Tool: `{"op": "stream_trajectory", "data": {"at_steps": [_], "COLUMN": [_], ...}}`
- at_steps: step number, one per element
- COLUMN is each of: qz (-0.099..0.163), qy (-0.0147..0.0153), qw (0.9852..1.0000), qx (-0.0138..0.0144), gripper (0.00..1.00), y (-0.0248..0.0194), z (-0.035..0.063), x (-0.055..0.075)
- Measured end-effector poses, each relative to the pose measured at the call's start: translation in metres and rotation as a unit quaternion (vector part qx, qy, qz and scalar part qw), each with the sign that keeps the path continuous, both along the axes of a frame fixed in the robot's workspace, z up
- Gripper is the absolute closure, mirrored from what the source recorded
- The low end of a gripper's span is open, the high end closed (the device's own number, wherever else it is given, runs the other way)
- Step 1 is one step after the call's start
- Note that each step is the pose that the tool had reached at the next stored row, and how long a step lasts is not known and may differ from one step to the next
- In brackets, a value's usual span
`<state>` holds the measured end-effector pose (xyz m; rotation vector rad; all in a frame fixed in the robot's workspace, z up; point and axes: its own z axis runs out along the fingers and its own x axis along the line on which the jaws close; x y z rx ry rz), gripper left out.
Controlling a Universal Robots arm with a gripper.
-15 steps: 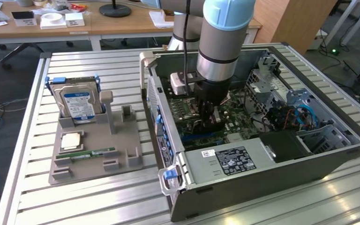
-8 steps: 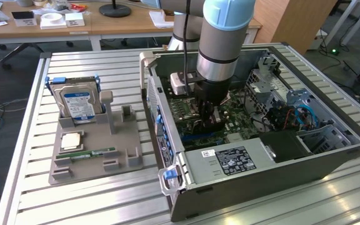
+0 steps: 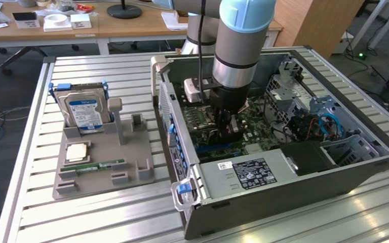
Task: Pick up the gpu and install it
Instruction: 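Insert the gpu into the slot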
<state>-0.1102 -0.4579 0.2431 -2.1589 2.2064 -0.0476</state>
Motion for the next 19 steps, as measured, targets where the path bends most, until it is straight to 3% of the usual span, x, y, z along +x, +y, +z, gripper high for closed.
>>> {"op": "stream_trajectory", "data": {"at_steps": [1, 4, 10, 13, 14, 19], "qz": [0.000, 0.000, 0.000, 0.000, 0.000, 0.000], "qy": [-0.0009, 0.0000, 0.0000, 0.0000, 0.0000, 0.0000], "qw": [1.0000, 1.0000, 1.0000, 1.0000, 1.0000, 1.0000], "qx": [0.0014, 0.0000, 0.0000, 0.0000, -0.0001, -0.0001], "gripper": [0.73, 0.67, 0.38, 0.32, 0.26, 0.26], "y": [0.0003, 0.0000, 0.0000, 0.0000, 0.0000, 0.0000], "z": [-0.0011, 0.0000, 0.0000, 0.0000, 0.0001, 0.0043], "x": [0.0002, 0.0000, 0.0000, 0.0000, 0.0000, 0.0000]}}
